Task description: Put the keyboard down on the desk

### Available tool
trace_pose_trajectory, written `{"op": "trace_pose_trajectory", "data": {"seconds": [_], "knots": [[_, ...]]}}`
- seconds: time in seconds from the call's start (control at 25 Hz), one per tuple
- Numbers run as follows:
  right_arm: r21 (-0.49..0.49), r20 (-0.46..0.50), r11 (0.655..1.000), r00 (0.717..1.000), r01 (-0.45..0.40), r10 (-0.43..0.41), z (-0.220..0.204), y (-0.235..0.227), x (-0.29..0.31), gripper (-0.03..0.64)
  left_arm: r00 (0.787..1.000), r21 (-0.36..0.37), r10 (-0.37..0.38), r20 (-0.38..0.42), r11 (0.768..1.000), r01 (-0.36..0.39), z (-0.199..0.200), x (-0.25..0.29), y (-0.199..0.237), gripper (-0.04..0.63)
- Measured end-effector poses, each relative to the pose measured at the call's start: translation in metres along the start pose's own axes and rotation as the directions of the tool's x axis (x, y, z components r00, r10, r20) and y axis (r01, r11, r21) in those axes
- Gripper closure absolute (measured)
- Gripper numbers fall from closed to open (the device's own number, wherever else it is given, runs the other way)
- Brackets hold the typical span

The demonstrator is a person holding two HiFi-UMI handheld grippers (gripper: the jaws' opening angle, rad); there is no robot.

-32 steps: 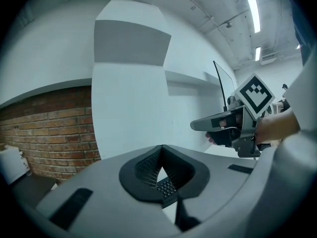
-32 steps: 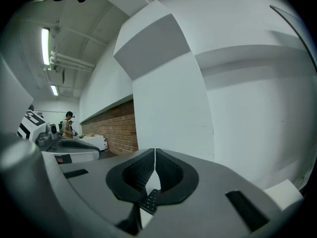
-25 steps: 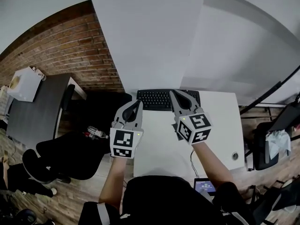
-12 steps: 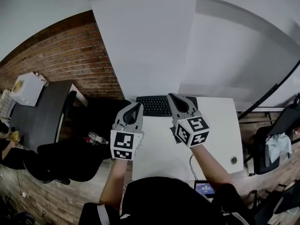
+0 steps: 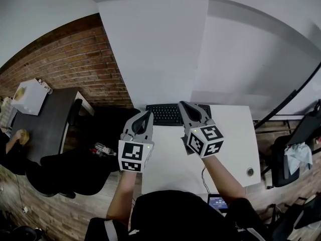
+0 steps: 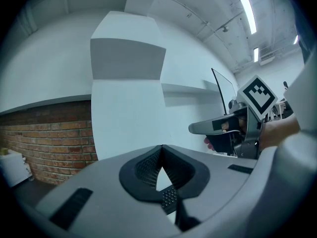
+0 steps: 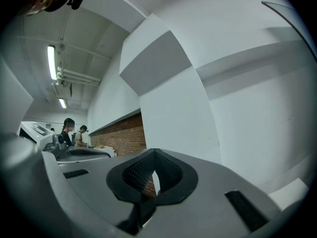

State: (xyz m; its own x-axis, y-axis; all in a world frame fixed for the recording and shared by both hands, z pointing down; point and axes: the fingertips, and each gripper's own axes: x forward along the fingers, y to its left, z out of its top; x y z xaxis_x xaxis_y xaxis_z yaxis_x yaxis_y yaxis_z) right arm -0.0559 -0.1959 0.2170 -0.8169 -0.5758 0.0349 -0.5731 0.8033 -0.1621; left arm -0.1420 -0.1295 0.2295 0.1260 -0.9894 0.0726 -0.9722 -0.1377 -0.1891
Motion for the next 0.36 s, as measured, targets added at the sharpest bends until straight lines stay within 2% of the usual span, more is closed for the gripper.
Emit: {"op": "trace_pose_trajectory", "data": {"seconds": [0.36], "knots": [[0.004,-0.001,1.0,1.0,0.011,-0.011,-0.0014,-0.0014,-0.0018,0.575,1.0,-0.002,-0.006,-0.01,1.0,0.006,-0.0038,0.0004,-0.0027,0.581]]}}
